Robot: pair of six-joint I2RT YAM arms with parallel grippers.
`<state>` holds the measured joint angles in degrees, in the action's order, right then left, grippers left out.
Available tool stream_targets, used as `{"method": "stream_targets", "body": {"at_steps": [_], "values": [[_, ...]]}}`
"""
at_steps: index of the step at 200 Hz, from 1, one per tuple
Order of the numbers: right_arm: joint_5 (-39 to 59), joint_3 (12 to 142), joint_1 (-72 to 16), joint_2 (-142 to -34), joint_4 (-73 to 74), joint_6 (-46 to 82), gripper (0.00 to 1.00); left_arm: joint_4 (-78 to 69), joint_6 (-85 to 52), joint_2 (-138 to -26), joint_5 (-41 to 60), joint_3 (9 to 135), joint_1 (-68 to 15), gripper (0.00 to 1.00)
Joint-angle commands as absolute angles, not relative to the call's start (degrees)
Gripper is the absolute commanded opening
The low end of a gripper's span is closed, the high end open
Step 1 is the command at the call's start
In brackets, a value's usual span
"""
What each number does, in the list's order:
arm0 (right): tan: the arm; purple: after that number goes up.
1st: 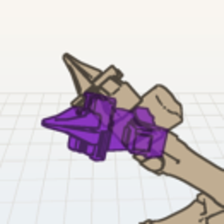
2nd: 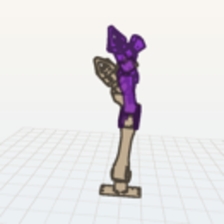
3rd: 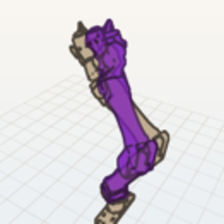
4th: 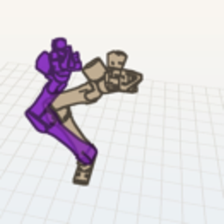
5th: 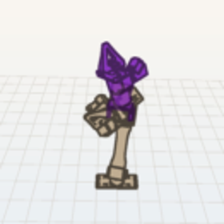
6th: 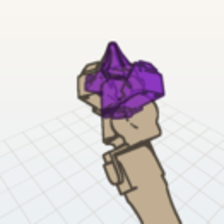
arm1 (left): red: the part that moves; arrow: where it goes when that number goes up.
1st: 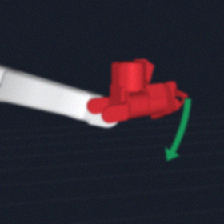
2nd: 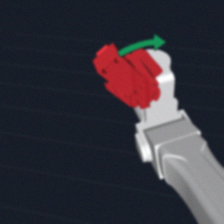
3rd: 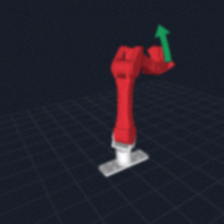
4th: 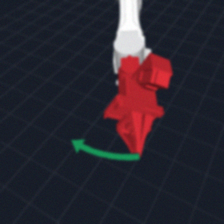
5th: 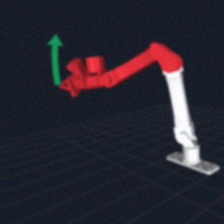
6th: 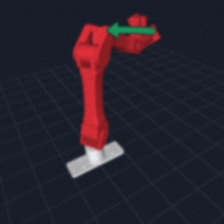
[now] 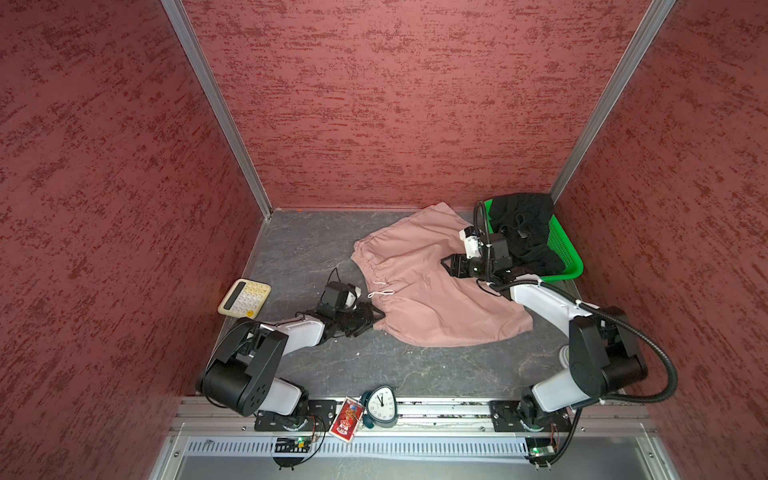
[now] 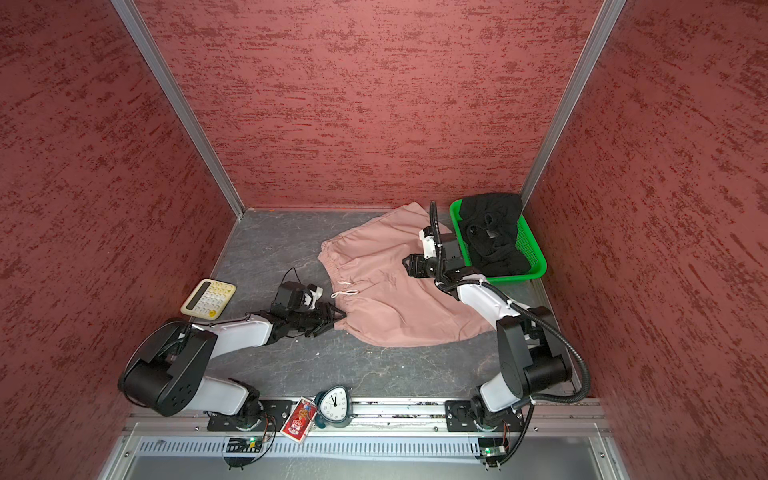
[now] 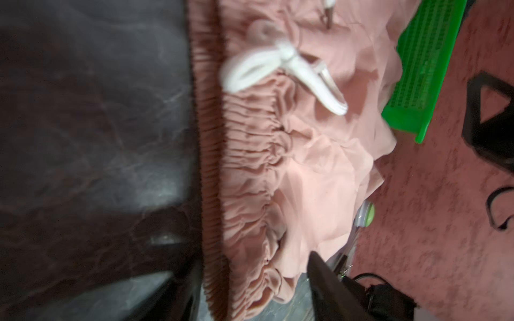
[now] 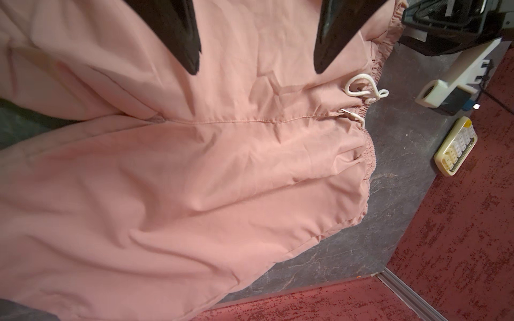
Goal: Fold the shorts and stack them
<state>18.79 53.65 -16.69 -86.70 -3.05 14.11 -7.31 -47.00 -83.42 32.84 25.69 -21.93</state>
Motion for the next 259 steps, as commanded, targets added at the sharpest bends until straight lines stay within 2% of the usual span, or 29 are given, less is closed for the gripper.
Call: {"method": "stream_targets", "body": {"at_steps": [1,25,74,95,125,127,131,134,137,138,141,144,164,182,203,233,259], "values": [[16.6,53.2,-17.0,-84.1,-4.1,14.0,0.66,-3.1,-46.5,-82.1,31.5,25.6,-22.0,0.29],[17.7,53.2,-17.0,-84.4,-5.9,12.8,0.66,7.1,-42.0,-78.0,30.4,27.3,-18.9,0.00],[14.9,55.0,-17.1,-85.6,-9.4,10.6,0.66,27.1,-34.6,-65.2,33.8,27.4,-1.1,0.00],[15.9,55.0,-17.4,-86.5,-9.3,10.5,0.66,28.7,-34.6,-61.2,32.9,27.7,-0.9,0.00],[14.8,55.5,-17.7,-86.0,-12.2,10.4,0.68,30.1,-35.6,-61.8,31.4,27.6,-1.2,0.00],[14.7,55.5,-17.6,-85.9,-12.7,10.4,0.68,30.3,-35.6,-61.9,31.1,27.6,-0.9,0.04],[14.2,55.7,-17.7,-85.7,-13.9,10.4,0.69,30.6,-35.4,-62.1,31.0,27.7,-0.3,0.21],[13.9,55.8,-17.6,-85.4,-14.9,10.4,0.69,30.8,-35.2,-62.1,30.9,27.7,0.2,0.39],[13.6,55.8,-17.6,-85.2,-15.9,10.5,0.70,31.0,-35.0,-62.1,30.9,27.8,0.5,0.63],[13.5,55.8,-17.6,-85.0,-16.1,10.5,0.70,31.1,-35.0,-62.1,30.9,27.8,0.6,0.67],[13.2,55.8,-17.7,-84.6,-17.4,10.7,0.70,31.5,-34.7,-62.0,30.8,28.0,0.9,0.92],[12.9,55.9,-17.8,-84.2,-18.6,11.0,0.70,32.0,-34.5,-61.8,30.5,28.2,1.1,1.00],[9.3,55.8,-18.7,-80.3,-27.2,15.9,0.70,35.7,-33.6,-59.6,27.7,30.5,1.3,0.99],[6.8,55.1,-19.2,-76.5,-35.0,23.8,0.70,35.6,-36.8,-57.4,29.3,30.3,0.2,0.99],[6.5,52.5,-19.2,-69.9,-42.7,31.8,0.71,33.1,-42.5,-54.4,29.0,26.1,-4.7,1.00],[-2.2,51.0,-19.1,-64.8,-57.4,40.2,0.68,30.4,-47.2,-51.3,28.7,19.6,-6.0,0.99],[2.2,45.7,-19.1,-59.2,-58.7,46.6,0.71,26.6,-51.4,-47.8,28.5,16.4,-6.4,0.99]]}}
